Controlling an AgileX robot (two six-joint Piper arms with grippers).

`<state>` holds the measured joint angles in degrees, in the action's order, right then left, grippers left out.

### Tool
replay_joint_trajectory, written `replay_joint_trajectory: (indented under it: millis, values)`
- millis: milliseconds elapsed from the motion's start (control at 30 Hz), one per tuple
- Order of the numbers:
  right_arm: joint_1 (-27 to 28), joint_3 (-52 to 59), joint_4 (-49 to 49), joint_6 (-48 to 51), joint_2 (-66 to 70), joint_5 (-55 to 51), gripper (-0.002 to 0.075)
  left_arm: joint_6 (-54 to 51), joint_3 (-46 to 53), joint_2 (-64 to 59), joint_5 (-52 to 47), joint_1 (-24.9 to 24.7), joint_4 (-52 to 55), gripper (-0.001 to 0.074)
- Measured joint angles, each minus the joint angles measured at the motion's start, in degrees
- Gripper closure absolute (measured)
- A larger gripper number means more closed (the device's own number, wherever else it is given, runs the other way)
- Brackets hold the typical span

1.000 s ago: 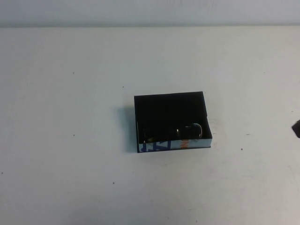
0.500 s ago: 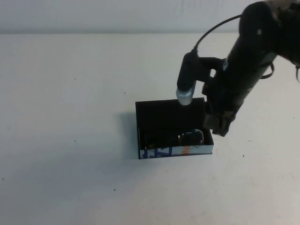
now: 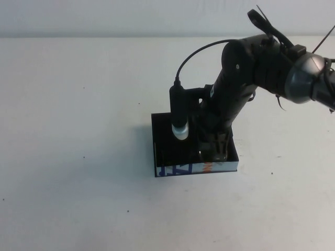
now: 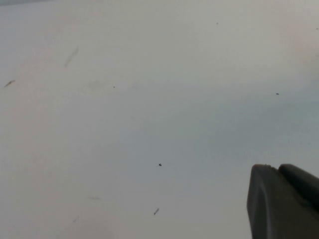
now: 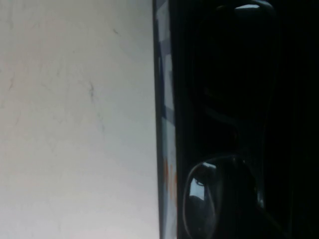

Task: Take glasses out of glasses case
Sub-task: Pick up the glasses from the glasses case

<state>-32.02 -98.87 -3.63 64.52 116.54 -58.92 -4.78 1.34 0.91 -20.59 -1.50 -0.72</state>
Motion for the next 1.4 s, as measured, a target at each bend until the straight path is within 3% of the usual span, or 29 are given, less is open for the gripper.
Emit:
replay_joint_trajectory:
  millis: [400,733,1400]
  values:
    - [0.00,-2.10,-2.71,0.09,3.81,0.78,0.0486,0.00,0.00,0.00,0.00,0.00,0.00,0.0740]
    - [0.00,-2.92,-4.54,0.09,5.91,2.62,0.0396,0.00,0.00,0.00,0.00,0.00,0.00,0.0740]
    - [0.10,-3.30,-4.83,0.09,7.27,-1.96,0.0391,0.00,0.00,0.00,0.00,0.00,0.00,0.0740]
